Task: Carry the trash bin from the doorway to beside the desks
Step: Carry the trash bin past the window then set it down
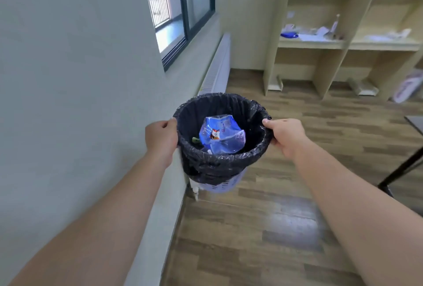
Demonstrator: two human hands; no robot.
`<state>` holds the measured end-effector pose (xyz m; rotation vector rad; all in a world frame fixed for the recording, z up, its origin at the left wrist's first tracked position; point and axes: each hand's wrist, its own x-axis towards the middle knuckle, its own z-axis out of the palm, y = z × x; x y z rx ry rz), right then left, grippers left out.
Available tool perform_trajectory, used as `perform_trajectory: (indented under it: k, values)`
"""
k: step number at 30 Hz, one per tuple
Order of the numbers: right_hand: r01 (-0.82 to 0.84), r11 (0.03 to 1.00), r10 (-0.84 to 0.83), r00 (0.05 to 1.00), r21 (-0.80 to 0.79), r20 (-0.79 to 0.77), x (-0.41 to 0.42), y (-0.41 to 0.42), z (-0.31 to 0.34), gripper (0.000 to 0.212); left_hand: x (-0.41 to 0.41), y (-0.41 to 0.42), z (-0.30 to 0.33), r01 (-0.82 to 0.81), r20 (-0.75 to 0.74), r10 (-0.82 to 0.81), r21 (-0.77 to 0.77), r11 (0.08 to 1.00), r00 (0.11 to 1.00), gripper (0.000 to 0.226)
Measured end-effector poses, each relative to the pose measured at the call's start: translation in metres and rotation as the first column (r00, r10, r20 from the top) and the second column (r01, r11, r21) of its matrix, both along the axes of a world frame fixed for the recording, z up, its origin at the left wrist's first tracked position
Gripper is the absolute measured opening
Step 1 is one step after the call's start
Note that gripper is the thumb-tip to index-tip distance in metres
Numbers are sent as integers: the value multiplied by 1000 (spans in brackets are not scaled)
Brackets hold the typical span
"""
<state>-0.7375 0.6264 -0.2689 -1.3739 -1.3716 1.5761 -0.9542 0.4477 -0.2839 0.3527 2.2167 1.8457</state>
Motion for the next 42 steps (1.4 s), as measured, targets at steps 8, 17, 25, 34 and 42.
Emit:
perform_trajectory:
  k: [8, 17, 25, 34, 42]
  values:
    - [89, 996, -90, 994, -25, -58, 7, 72, 25, 26, -12, 87, 32, 91, -16, -90, 42, 995, 996, 25]
    - [115, 991, -118, 992, -73, -52, -20, 224, 16, 26, -36, 233, 40, 114, 28, -114, 12, 993, 993, 34]
    - [122, 992, -123, 991, -26, -55, -54, 352, 51, 31, -65, 360, 68, 93, 5, -94, 61, 994, 996, 44]
    - [173, 984, -176, 982, -49, -61, -119, 485, 44, 32, -136, 508, 56, 130, 25, -132, 66, 989, 991, 33]
    - [222, 975, -223, 973, -22, -58, -204, 618, 51, 25, -221, 655, 68, 202, -36, -200, 62, 977, 979, 48]
